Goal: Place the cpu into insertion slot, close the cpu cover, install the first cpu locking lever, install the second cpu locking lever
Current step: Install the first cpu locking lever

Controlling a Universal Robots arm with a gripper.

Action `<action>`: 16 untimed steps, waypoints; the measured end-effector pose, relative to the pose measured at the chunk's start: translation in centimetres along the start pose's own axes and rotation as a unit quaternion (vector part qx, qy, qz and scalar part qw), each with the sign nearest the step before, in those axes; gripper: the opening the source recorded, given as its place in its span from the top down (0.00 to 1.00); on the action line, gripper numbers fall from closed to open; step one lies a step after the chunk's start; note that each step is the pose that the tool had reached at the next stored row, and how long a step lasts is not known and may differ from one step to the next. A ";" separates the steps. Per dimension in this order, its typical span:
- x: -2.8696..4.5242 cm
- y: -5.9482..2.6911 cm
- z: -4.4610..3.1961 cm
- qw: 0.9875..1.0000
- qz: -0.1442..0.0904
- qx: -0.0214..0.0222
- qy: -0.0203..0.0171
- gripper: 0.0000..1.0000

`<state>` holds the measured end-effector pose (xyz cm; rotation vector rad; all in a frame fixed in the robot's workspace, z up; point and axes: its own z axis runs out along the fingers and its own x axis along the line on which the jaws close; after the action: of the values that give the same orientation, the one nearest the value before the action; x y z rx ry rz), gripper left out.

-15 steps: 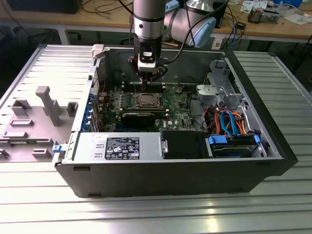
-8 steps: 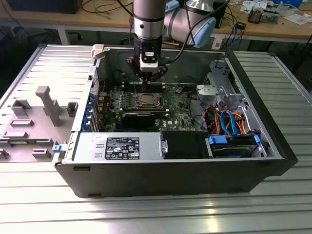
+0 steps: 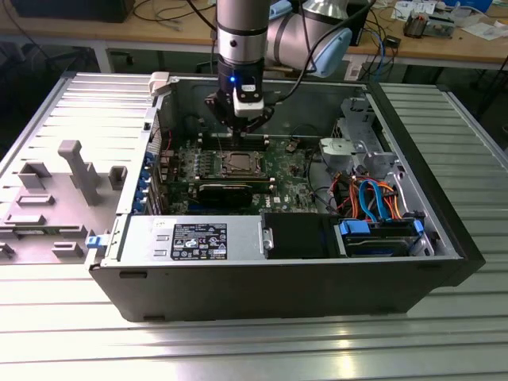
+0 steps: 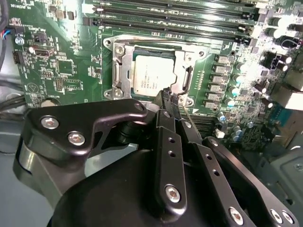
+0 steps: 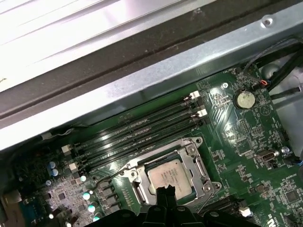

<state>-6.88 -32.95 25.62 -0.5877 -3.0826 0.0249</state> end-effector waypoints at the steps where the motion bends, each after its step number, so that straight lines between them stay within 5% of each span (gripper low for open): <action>1: 0.00 0.00 0.01 1.000 -0.011 0.000 0.000 0.89; 6: 0.00 0.00 0.05 0.996 -0.084 0.000 -0.001 0.89; 10: 0.00 0.00 0.08 0.992 -0.127 0.000 -0.002 0.89; 12: 0.00 0.00 0.11 0.988 -0.155 0.000 -0.002 0.89; 13: 0.00 0.00 0.13 0.983 -0.181 0.000 -0.003 0.89; 16: 0.00 0.00 0.15 0.978 -0.208 0.000 -0.003 0.89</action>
<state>-6.88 -32.95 25.47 0.0657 -3.1408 0.0255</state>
